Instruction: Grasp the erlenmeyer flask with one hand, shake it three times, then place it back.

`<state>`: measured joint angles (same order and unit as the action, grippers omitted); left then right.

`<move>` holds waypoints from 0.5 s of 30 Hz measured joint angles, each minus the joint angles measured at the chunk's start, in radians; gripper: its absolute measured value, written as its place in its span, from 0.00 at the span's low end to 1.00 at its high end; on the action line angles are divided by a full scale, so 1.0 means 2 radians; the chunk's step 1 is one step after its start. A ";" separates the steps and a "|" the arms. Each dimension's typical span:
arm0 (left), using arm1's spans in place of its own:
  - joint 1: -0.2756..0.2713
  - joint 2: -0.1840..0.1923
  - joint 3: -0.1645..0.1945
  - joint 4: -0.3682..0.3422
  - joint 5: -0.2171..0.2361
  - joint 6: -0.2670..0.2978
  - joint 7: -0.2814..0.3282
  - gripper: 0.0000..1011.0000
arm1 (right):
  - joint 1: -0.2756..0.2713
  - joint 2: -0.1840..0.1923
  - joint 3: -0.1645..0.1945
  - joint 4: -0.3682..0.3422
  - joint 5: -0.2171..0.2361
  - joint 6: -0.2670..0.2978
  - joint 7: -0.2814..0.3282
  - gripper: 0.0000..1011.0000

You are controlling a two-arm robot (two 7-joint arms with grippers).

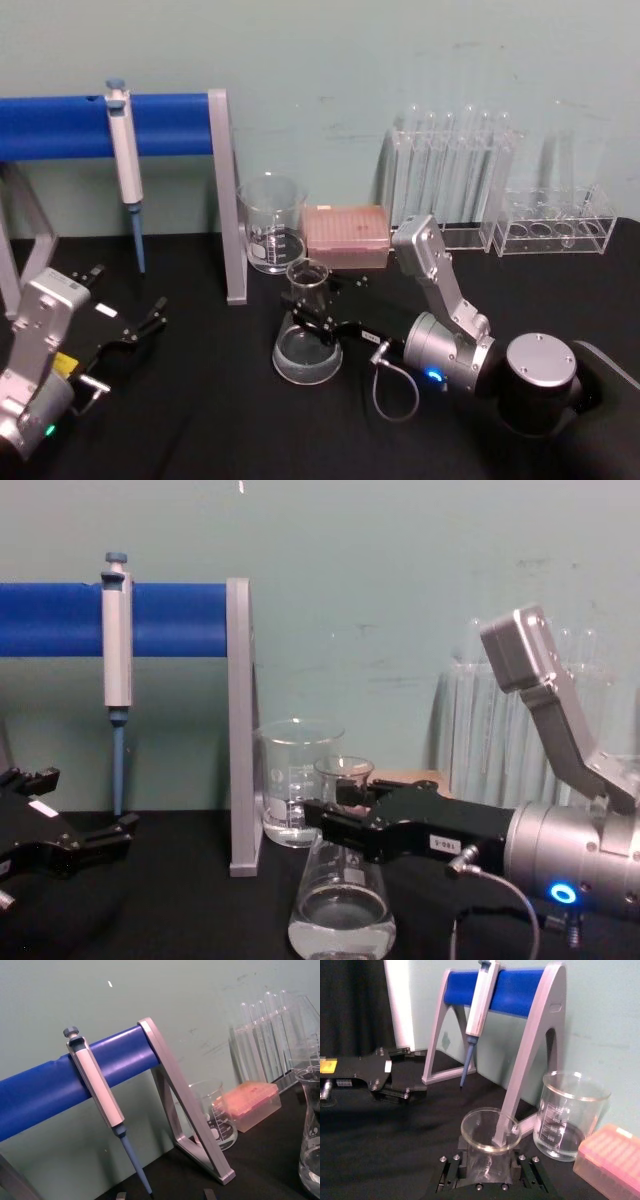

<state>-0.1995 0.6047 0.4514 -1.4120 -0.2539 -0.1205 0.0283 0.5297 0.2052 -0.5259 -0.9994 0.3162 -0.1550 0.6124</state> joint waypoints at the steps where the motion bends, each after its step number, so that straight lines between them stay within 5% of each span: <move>1: 0.000 0.000 0.000 0.000 0.000 0.000 0.000 0.99 | 0.000 0.000 0.000 0.001 -0.001 0.001 0.000 0.47; 15: 0.000 0.000 0.000 0.000 0.000 0.000 0.000 0.99 | 0.000 0.000 0.000 0.001 -0.002 0.002 0.000 0.90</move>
<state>-0.1995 0.6047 0.4514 -1.4120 -0.2539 -0.1206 0.0283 0.5287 0.2059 -0.5267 -0.9978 0.3127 -0.1515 0.6128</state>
